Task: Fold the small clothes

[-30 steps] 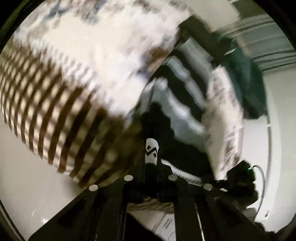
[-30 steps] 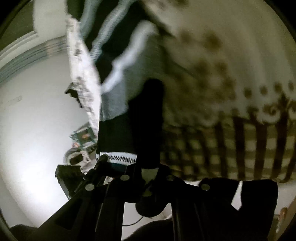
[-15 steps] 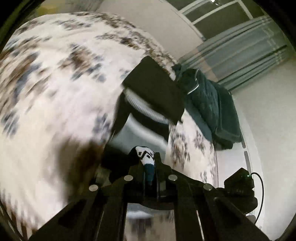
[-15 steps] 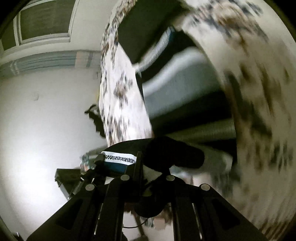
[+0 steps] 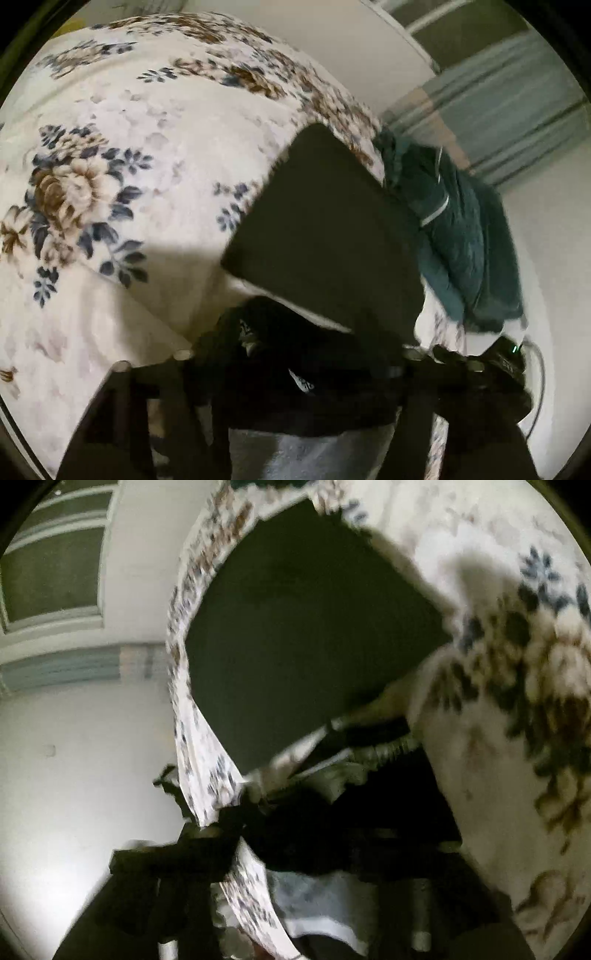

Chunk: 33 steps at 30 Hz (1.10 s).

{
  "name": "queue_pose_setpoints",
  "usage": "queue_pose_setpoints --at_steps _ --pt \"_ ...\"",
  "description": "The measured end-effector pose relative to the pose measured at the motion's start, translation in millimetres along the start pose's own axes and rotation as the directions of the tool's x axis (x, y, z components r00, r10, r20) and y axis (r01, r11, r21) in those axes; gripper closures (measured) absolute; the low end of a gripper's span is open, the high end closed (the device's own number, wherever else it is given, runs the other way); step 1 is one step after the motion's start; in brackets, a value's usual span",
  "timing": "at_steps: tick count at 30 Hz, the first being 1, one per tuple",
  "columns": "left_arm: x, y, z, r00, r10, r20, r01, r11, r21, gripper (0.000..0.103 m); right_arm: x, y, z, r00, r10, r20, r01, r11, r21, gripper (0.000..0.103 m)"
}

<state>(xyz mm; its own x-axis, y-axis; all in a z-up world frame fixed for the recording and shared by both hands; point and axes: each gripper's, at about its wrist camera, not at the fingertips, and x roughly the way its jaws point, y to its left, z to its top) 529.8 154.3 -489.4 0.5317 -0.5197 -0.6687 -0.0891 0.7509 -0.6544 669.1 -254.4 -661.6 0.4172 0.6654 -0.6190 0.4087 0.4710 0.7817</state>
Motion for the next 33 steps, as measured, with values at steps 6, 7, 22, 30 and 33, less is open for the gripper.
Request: queue_pose_setpoints --at_steps 6,7,22,30,33 --pt "-46 39 -41 1.000 -0.001 0.010 0.002 0.999 -0.051 0.039 -24 -18 -6 0.995 -0.100 -0.011 0.099 0.992 -0.081 0.032" --pt "-56 46 -57 1.000 -0.003 0.000 0.003 0.998 -0.065 0.039 -25 -23 -9 0.990 -0.142 -0.027 0.138 0.984 -0.112 0.030" --pt "-24 74 -258 0.984 -0.179 -0.013 0.156 0.884 -0.440 0.022 93 -63 17 0.897 -0.188 -0.400 0.030 0.929 -0.368 0.000" --pt "-5 57 -233 0.983 -0.027 0.179 0.114 0.858 -0.500 0.043 140 -49 34 0.872 -0.069 -0.485 -0.114 0.934 -0.337 0.007" --pt "-10 58 -217 0.985 -0.020 0.173 0.103 0.866 -0.490 0.071 141 -53 29 0.879 -0.005 -0.477 -0.150 0.946 -0.287 0.075"
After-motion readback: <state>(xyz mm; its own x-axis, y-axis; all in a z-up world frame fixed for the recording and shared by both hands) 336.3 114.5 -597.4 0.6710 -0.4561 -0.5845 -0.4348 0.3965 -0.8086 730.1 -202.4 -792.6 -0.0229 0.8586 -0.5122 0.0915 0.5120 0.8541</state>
